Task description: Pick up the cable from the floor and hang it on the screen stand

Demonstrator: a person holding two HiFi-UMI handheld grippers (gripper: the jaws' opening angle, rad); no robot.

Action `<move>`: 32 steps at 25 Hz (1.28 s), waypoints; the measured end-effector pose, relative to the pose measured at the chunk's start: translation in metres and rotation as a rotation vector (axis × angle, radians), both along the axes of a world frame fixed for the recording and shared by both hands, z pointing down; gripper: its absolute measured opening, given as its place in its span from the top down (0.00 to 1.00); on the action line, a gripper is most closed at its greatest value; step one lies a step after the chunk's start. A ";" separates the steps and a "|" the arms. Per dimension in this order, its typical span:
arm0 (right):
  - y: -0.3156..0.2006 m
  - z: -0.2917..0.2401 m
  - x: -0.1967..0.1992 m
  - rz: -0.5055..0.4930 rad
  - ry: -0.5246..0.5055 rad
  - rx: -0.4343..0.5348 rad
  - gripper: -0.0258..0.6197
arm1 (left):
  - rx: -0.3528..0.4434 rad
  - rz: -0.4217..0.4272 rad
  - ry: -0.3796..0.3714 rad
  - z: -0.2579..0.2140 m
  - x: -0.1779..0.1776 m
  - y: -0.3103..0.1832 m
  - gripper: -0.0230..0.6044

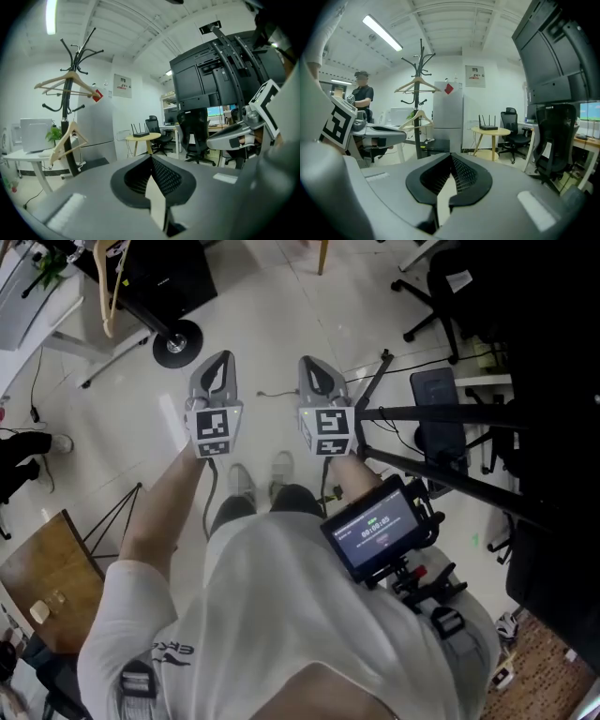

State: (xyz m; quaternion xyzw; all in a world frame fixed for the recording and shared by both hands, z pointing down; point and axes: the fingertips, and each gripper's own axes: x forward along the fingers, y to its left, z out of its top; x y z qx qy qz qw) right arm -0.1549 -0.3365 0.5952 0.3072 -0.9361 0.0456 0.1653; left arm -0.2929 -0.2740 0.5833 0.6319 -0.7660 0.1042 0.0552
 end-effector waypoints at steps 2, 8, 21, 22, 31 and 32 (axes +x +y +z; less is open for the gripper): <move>-0.004 0.035 -0.003 -0.010 0.014 -0.016 0.94 | -0.019 0.006 0.007 0.034 0.001 -0.007 0.96; -0.008 0.175 -0.006 -0.040 0.060 -0.110 0.94 | -0.110 0.022 0.058 0.171 -0.001 -0.015 0.96; -0.017 0.485 -0.007 -0.061 0.129 -0.205 0.94 | -0.230 0.099 0.089 0.481 -0.006 -0.039 0.96; -0.019 0.504 -0.008 -0.065 0.130 -0.203 0.94 | -0.234 0.110 0.087 0.501 -0.007 -0.042 0.96; -0.022 0.670 -0.017 -0.126 0.190 -0.218 0.91 | -0.349 0.198 0.121 0.685 -0.004 -0.050 0.96; -0.019 0.685 -0.017 -0.138 0.204 -0.223 0.89 | -0.363 0.208 0.125 0.700 -0.002 -0.049 0.96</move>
